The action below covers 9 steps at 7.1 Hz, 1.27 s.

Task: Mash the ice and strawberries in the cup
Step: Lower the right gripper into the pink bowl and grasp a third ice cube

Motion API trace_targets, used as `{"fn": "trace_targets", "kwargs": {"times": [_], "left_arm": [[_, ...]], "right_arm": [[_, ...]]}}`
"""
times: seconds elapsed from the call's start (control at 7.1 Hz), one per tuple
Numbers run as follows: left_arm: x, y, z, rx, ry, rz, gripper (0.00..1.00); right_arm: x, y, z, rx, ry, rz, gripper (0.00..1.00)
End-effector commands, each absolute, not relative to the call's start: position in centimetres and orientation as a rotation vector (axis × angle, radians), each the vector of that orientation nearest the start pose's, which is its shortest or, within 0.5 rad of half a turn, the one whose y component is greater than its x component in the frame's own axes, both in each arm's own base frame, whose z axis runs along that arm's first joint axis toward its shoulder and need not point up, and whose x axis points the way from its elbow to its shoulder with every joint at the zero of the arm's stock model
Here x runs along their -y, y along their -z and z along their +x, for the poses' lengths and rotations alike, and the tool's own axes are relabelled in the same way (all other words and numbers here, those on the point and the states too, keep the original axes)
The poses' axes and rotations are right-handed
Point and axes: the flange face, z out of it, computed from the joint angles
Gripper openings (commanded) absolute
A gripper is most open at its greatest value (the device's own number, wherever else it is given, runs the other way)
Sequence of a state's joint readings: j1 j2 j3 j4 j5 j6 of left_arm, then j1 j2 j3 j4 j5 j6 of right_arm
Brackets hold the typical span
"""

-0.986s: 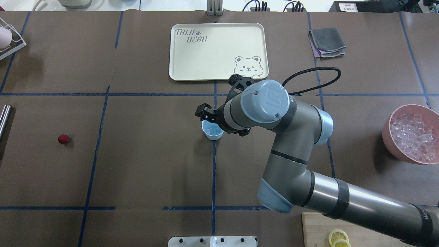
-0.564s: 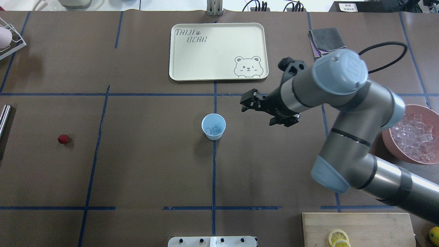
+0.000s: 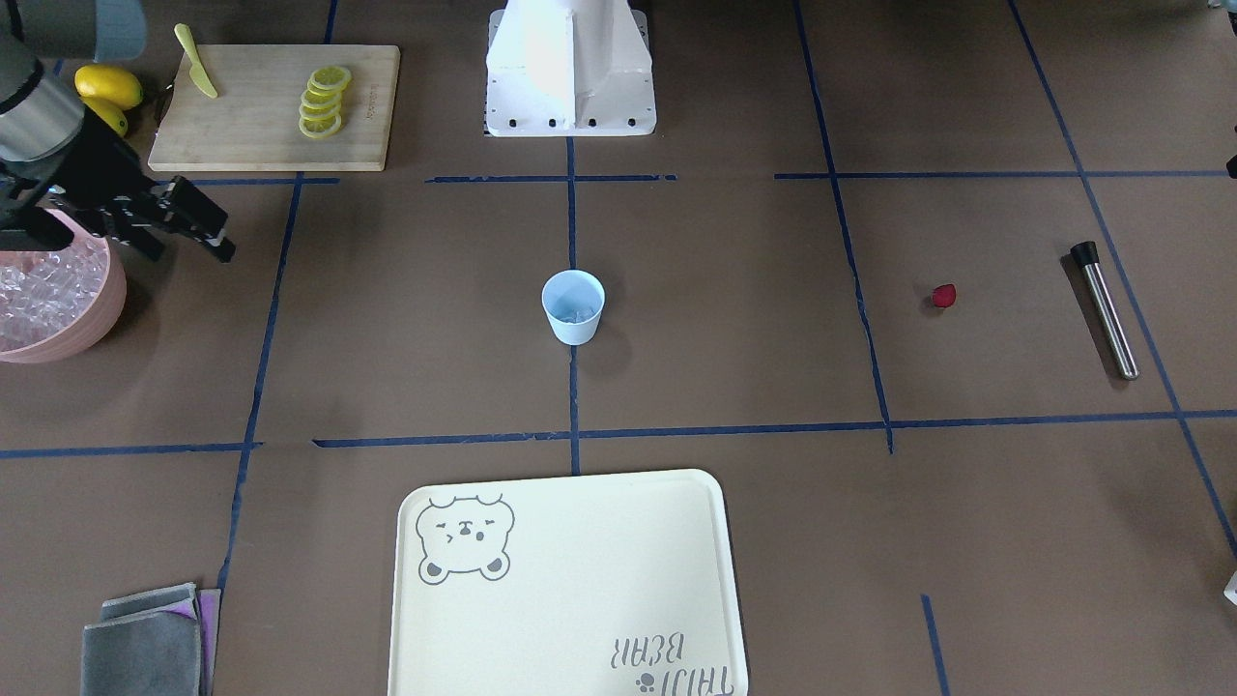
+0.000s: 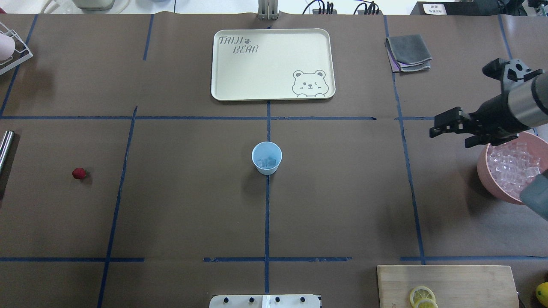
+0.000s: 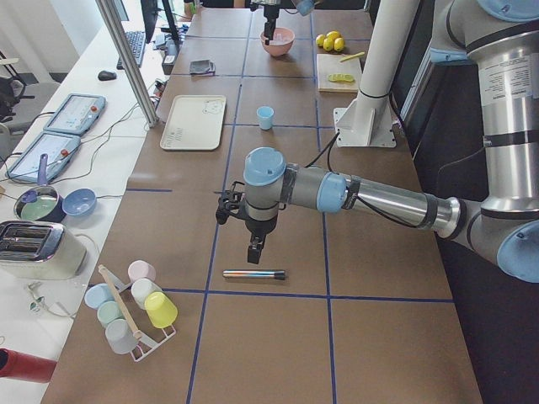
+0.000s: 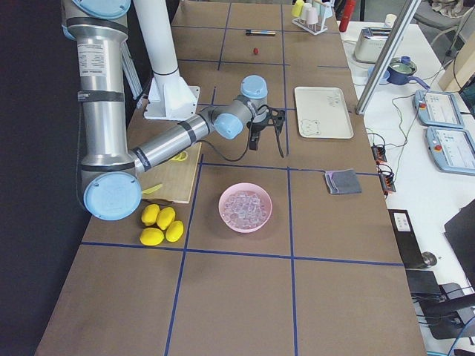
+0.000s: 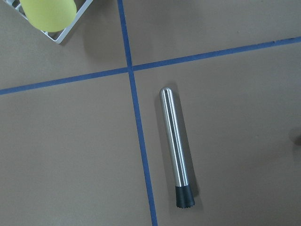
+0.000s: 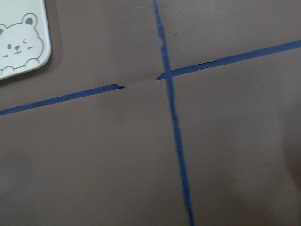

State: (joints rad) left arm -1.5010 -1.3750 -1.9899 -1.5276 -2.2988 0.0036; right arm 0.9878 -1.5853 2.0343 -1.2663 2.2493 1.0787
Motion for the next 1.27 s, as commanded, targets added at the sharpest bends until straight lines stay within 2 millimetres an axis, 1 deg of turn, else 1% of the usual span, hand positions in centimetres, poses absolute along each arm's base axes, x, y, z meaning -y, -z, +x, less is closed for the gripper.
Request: {"fn": "trace_targets", "kwargs": {"times": [0.0, 0.14, 0.28, 0.42, 0.7, 0.85, 1.13], "left_arm": [[41.6, -54.3, -3.7, -0.736, -0.141, 0.156, 1.0], [41.4, -54.2, -3.7, -0.739, -0.147, 0.161, 1.0], [41.4, -54.2, -3.7, -0.739, -0.147, 0.161, 1.0], [41.5, -53.9, -3.7, -0.739, -0.149, 0.167, 1.0], [41.5, -53.7, -3.7, -0.739, -0.151, 0.171, 1.0], [41.4, -53.5, -3.7, -0.74, -0.152, 0.174, 1.0], [41.4, -53.3, -3.7, -0.74, -0.154, 0.178, 1.0]], "right_arm": [[41.8, -46.6, -14.8, 0.891, -0.106, 0.054, 0.99], [41.1, -49.3, -12.9, 0.853, -0.048, 0.073, 0.99], [40.6, -51.8, -11.7, 0.814, 0.025, 0.091, 0.99], [40.7, -53.6, -11.7, 0.793, 0.059, 0.083, 0.99], [40.7, -58.1, -11.4, 0.729, 0.183, 0.085, 0.99], [40.9, -59.0, -11.6, 0.723, 0.183, 0.074, 0.99], [40.8, -59.9, -11.7, 0.717, 0.182, 0.057, 0.99]]}}
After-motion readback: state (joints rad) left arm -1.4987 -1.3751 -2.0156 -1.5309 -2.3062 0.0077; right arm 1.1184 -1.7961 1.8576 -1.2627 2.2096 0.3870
